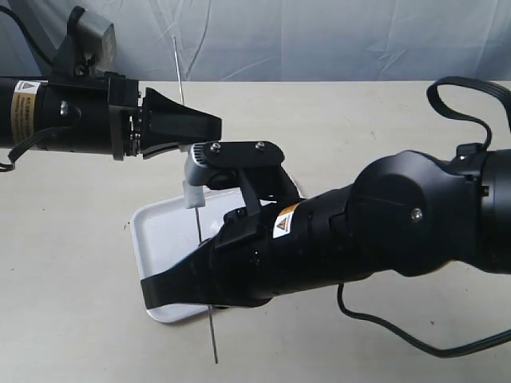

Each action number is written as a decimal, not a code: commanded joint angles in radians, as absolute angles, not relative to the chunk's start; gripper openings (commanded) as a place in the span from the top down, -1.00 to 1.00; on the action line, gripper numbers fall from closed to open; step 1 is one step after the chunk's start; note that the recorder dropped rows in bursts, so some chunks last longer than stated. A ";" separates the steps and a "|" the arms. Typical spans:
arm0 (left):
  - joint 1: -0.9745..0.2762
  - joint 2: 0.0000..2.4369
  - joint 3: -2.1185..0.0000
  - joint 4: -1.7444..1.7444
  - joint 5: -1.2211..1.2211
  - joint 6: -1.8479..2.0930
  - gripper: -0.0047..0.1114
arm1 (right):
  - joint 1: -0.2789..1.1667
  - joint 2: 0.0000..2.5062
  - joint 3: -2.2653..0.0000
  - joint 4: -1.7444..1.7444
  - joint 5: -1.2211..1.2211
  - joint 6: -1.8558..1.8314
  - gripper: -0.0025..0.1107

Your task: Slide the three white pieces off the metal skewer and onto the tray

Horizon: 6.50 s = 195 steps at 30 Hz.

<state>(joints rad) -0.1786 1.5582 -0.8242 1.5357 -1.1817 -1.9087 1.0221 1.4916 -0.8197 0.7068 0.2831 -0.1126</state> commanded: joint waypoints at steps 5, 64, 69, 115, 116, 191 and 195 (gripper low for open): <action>-0.182 1.561 -0.821 1.528 -1.160 -1.899 0.92 | 1.020 1.493 -0.825 0.681 0.300 -0.120 0.97; -0.181 1.561 -0.858 1.425 -1.102 -1.854 0.92 | 1.077 1.541 -0.750 0.702 0.308 -0.122 0.97; -0.181 1.561 -0.858 1.450 -1.095 -1.854 0.89 | 1.077 1.541 -0.750 0.702 0.300 -0.122 0.97; -0.178 1.561 -0.954 1.391 -1.071 -1.862 0.81 | 1.119 1.582 -0.684 0.723 0.291 -0.126 0.97; -0.178 1.561 -0.954 1.401 -1.073 -1.866 0.81 | 1.119 1.582 -0.684 0.723 0.287 -0.126 0.97; -0.134 1.571 -0.737 1.492 -1.221 -1.719 0.39 | 1.037 1.413 -0.686 1.254 0.388 -0.683 0.97; -0.134 1.571 -0.737 1.494 -1.221 -1.736 0.39 | 1.037 1.413 -0.686 1.254 0.388 -0.683 0.97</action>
